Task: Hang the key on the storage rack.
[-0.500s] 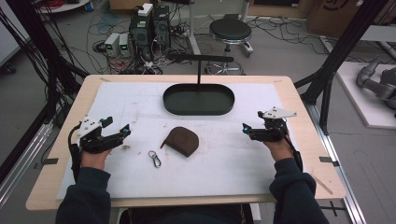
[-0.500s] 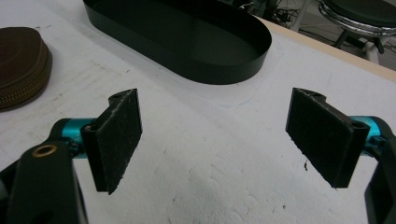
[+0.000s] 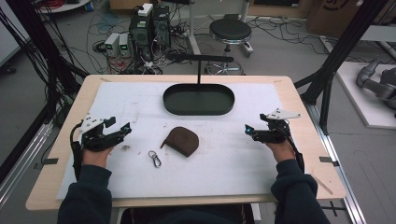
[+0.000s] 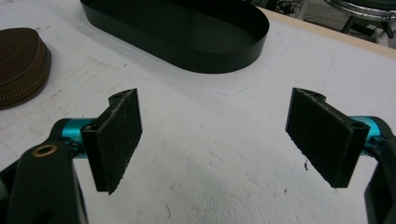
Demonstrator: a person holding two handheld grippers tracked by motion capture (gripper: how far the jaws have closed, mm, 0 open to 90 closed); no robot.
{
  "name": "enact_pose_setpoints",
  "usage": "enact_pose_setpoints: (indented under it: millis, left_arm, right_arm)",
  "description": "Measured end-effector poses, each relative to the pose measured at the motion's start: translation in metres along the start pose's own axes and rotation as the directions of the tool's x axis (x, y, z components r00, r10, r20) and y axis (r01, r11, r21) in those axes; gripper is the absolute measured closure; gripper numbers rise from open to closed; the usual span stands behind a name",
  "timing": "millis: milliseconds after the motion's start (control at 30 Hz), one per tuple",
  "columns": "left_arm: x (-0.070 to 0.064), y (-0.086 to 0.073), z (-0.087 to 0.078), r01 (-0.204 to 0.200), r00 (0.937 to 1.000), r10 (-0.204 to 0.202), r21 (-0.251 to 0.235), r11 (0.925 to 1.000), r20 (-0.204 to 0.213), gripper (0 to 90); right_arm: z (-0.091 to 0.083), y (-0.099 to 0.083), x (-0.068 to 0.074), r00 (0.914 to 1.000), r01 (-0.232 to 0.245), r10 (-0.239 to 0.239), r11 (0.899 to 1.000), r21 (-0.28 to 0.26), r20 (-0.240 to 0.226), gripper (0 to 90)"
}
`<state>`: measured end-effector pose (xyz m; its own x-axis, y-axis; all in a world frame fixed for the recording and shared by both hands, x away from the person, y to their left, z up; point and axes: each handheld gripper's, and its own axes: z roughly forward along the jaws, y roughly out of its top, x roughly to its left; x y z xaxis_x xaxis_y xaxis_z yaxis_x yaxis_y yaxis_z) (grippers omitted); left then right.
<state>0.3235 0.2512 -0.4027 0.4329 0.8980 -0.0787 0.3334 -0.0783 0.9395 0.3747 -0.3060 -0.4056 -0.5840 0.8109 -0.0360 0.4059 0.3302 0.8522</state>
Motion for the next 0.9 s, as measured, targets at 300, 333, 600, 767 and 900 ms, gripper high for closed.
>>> enact_pose_setpoints:
  millis: [300,333,600,767,900]
  left_arm:
    - [-0.027,-0.007,0.009,-0.079,0.9892,0.062,0.13,0.9884,0.133,26.1]
    - [-0.028,-0.008,0.01,-0.071,0.9872,0.049,0.14,0.9877,0.152,28.3]
    - [-0.041,-0.015,0.018,-0.115,0.9551,0.033,0.269,0.9563,0.294,50.5]
    - [-0.044,-0.022,0.018,-0.106,0.9556,0.001,0.34,0.9344,0.295,55.0]
    - [-0.042,-0.026,0.015,-0.067,0.952,-0.053,0.373,0.9256,0.302,60.5]
  right_arm:
    - [-0.006,-0.003,-0.004,0.9995,-0.003,0.003,1.0,0.0,0.033,19.1]
    - [-0.007,-0.003,-0.003,0.9994,-0.014,0.014,1.0,-0.005,0.032,19.1]
    - [0.004,-0.005,-0.008,0.9997,-0.018,0.018,1.0,0.015,0.014,19.1]
    - [0.002,-0.004,-0.009,0.9997,-0.022,0.022,1.0,0.004,0.01,19.1]
    - [0.0,-0.004,-0.006,1.0,-0.006,0.006,1.0,-0.006,0.003,19.1]
